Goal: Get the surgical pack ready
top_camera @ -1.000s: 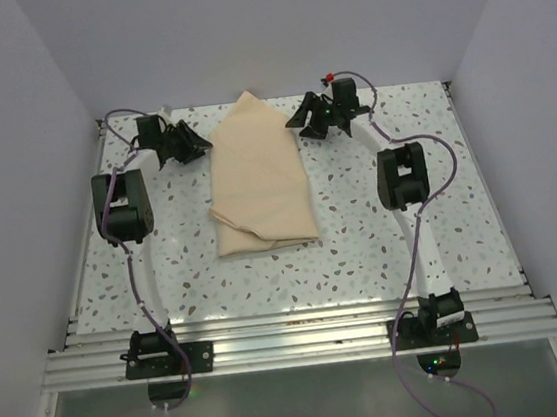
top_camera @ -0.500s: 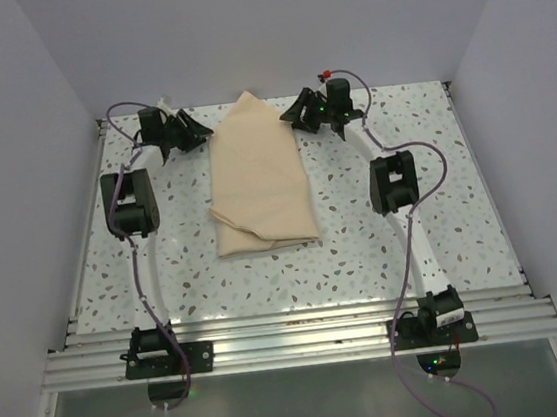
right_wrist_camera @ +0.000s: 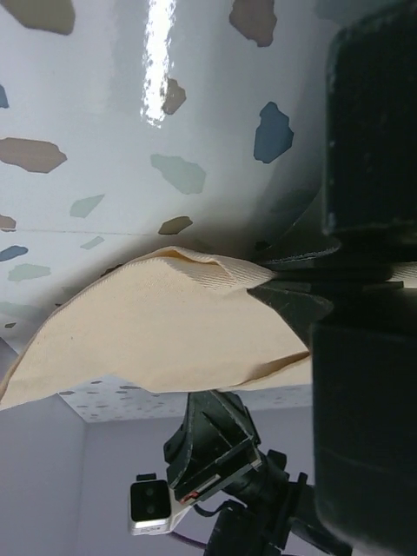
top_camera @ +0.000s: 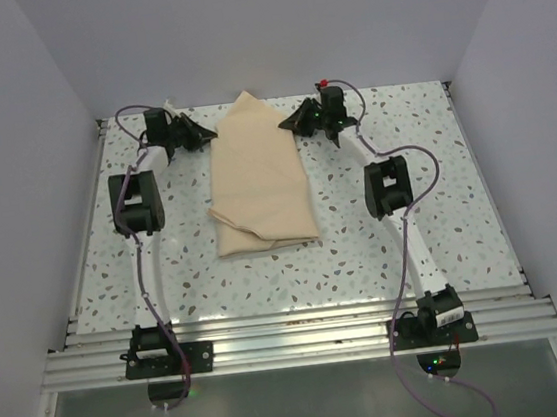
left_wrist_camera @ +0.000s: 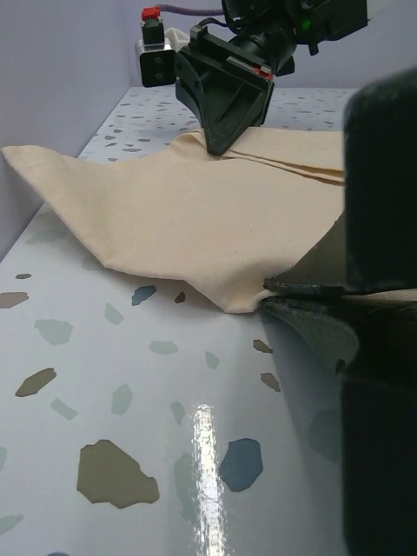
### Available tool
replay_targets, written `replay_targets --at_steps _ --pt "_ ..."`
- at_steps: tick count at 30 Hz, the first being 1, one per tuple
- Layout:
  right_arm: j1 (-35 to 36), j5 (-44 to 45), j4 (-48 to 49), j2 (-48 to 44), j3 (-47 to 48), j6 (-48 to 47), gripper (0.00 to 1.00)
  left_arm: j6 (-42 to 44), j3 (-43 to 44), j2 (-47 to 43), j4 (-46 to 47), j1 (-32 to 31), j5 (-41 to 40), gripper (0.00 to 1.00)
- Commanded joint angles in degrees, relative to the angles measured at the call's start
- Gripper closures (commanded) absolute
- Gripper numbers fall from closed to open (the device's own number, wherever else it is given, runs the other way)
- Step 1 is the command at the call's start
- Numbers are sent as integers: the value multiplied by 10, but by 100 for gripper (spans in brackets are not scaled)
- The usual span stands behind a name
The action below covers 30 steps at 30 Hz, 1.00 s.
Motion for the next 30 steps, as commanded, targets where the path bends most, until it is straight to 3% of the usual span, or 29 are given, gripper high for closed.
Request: replay_targets --at_steps 1,5,15,18,22,30 --pt "-1 -33 31 -23 25 73 100 -23 39 -11 -4 -3 21 100" --pt "-6 -62 7 -128 -66 43 100 -15 9 -85 -12 -2 12 100" --pt "-11 -149 -165 -267 -138 -9 100 81 -211 -308 -102 -10 13 100" --pt "-10 -149 -215 -340 -214 -54 100 116 -281 -384 -140 -10 9 100" --pt "-10 -153 -210 -443 -389 -91 100 155 -374 -483 -172 -10 7 100" --pt "0 -151 -278 -612 -584 -190 100 183 -550 -664 -233 -10 -22 100"
